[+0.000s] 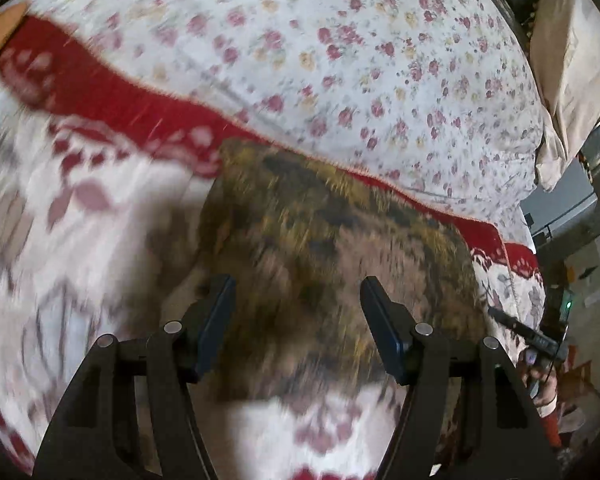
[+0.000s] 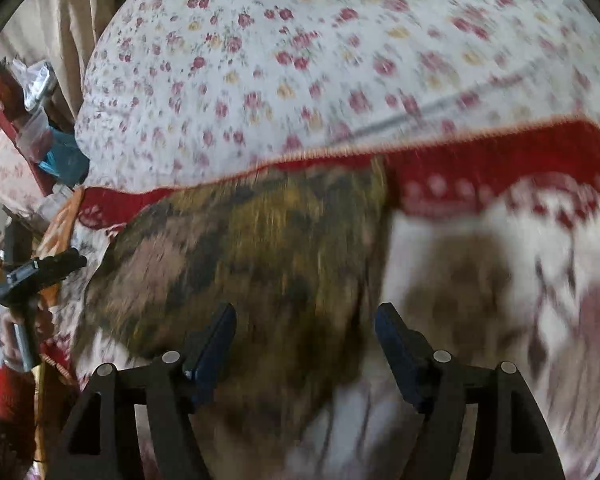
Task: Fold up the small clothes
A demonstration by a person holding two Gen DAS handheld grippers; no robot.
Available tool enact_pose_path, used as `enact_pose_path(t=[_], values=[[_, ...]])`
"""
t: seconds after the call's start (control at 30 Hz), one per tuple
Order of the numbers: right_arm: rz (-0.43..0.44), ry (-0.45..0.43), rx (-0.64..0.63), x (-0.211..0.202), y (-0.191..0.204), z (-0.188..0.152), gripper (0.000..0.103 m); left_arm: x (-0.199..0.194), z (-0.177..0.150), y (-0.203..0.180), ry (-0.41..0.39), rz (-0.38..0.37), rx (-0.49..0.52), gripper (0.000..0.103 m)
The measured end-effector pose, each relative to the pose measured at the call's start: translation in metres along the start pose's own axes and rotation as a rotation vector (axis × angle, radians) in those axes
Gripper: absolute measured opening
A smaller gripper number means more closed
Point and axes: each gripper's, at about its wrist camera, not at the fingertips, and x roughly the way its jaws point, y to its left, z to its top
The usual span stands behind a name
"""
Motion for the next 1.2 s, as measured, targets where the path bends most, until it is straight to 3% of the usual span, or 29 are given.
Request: enact_pose_path(t=[0.13, 0.17, 0.2, 0.23, 0.27, 0.3, 0.4, 0.47, 0.57, 0.7, 0.77, 0.8, 0.83, 0.87, 0.9, 0.93, 0.97, 1.0, 1.03, 1.2], values=[[0.071, 0.014, 0.014, 0.007, 0.008, -0.032, 0.069, -0.004, -0.027, 0.006, 0.007, -0.031, -0.037, 0.065], [0.082, 0.009, 0.008, 0.010, 0.012, -0.035, 0.065, -0.003, -0.031, 0.007, 0.015, -0.036, -0.046, 0.065], [0.107, 0.007, -0.008, 0.015, 0.017, -0.038, 0.046, -0.002, -0.036, 0.008, 0.019, -0.040, -0.058, 0.065], [0.110, 0.011, -0.030, 0.020, 0.022, -0.040, 0.036, -0.003, -0.040, 0.010, 0.014, -0.042, -0.063, 0.065], [0.074, 0.018, -0.068, 0.022, 0.028, -0.042, 0.015, -0.005, -0.042, 0.011, 0.010, -0.041, -0.070, 0.065], [0.046, 0.018, -0.099, 0.020, 0.031, -0.043, 0.009, -0.007, -0.045, 0.013, 0.009, -0.039, -0.077, 0.065], [-0.011, -0.047, -0.108, -0.006, 0.021, -0.045, 0.007, -0.018, -0.053, 0.015, -0.016, -0.048, -0.073, 0.065], [-0.057, -0.041, -0.063, -0.011, 0.002, -0.047, 0.007, -0.017, -0.056, 0.016, -0.012, -0.035, -0.052, 0.065], [-0.038, 0.001, 0.001, -0.002, -0.014, -0.055, 0.007, -0.003, -0.057, 0.016, 0.024, -0.016, -0.030, 0.065], [-0.030, -0.018, 0.005, -0.003, -0.008, -0.052, 0.007, 0.015, -0.051, 0.021, 0.030, -0.022, -0.055, 0.065], [0.005, -0.030, 0.044, -0.006, -0.011, -0.048, 0.015, 0.019, -0.049, 0.022, 0.028, -0.044, -0.057, 0.065], [0.013, -0.033, 0.054, -0.006, -0.012, -0.047, 0.036, 0.022, -0.048, 0.021, 0.037, -0.049, -0.050, 0.064], [0.018, -0.047, 0.063, -0.006, -0.011, -0.047, 0.048, 0.023, -0.048, 0.020, 0.041, -0.046, -0.043, 0.061], [0.019, -0.056, 0.060, -0.006, -0.009, -0.046, 0.055, 0.024, -0.047, 0.019, 0.045, -0.043, -0.035, 0.051], [0.028, -0.056, 0.051, -0.001, -0.006, -0.045, 0.054, 0.025, -0.047, 0.018, 0.051, -0.026, -0.020, 0.037], [0.032, -0.050, 0.042, 0.002, -0.003, -0.045, 0.046, 0.025, -0.047, 0.018, 0.053, -0.014, -0.012, 0.032], [0.031, -0.036, 0.025, 0.007, 0.001, -0.044, 0.036, 0.024, -0.046, 0.019, 0.055, -0.018, -0.011, 0.025], [0.011, -0.026, 0.008, 0.010, 0.004, -0.044, 0.015, 0.020, -0.046, 0.021, 0.055, -0.031, -0.009, 0.018], [-0.017, -0.030, -0.012, 0.009, 0.007, -0.043, 0.007, 0.016, -0.047, 0.020, 0.051, -0.029, 0.001, 0.018], [-0.133, -0.061, -0.101, -0.015, 0.013, -0.042, 0.006, -0.004, -0.058, 0.026, 0.015, 0.031, 0.036, 0.008]])
